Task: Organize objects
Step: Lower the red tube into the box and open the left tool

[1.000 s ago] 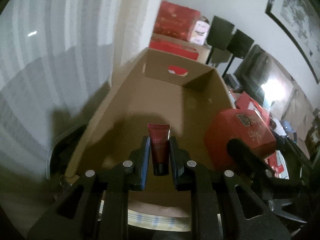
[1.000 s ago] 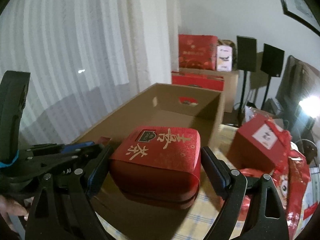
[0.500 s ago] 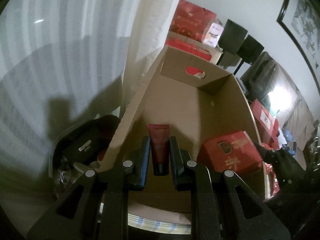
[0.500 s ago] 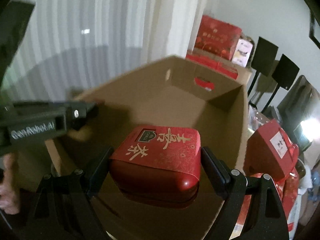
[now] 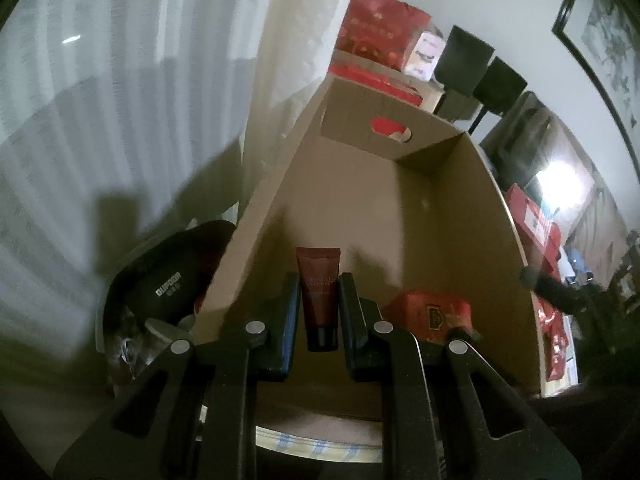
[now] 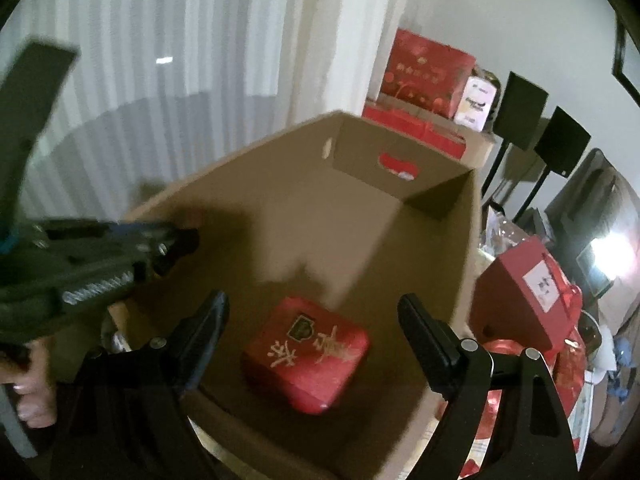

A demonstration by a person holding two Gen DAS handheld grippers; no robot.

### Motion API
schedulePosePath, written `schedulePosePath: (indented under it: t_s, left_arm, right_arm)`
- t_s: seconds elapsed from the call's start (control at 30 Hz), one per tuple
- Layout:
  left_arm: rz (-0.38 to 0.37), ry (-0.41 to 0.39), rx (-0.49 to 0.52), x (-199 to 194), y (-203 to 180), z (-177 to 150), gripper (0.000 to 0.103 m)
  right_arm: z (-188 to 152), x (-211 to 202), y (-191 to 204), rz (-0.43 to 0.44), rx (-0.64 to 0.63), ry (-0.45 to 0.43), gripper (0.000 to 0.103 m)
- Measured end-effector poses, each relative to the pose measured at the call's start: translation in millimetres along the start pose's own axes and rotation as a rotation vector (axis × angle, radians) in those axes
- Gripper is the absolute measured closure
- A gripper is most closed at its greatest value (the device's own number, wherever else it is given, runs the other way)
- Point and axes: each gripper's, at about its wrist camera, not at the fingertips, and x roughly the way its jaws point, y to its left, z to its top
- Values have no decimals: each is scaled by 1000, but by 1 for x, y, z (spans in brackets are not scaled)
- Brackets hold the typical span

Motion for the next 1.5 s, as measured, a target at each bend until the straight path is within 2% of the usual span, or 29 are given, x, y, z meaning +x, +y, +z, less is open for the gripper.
schedulePosePath:
  t_s: [0.17,0.37,0.53,0.7,0.8,0.93,1.03,1.5]
  left_arm:
    - [-4,17,35,5,-12,-2,85]
    - [25,47,74,14,-25,-7,84]
    - [16,42,66,11,-30,-6,62]
    - [-3,7,61,2,-36,-6,27]
    - [6,-27,81,-5,-46,-6,14]
    - [17,-56,116,-13,-59,-8,3]
    - [8,-62,156,-16,-72,-10,2]
    - [-94,-53,249,-18,-131,-24,0]
  right_arm:
    - [4,-23,-25,-4,73,-44,14]
    - [-4,-36,-60,-20,163,-48,14]
    - [-18,-41,-79,-20,218,-41,14]
    - [-30,-46,-94,15,261,-41,14]
    - [-36,-50,-102,-3,273,-41,14]
    - [-44,-59,-116,-25,305,-50,8]
    - [-49,-65,-127,-29,338,-51,2]
    - [-86,-98,-175,-163,406,-63,2]
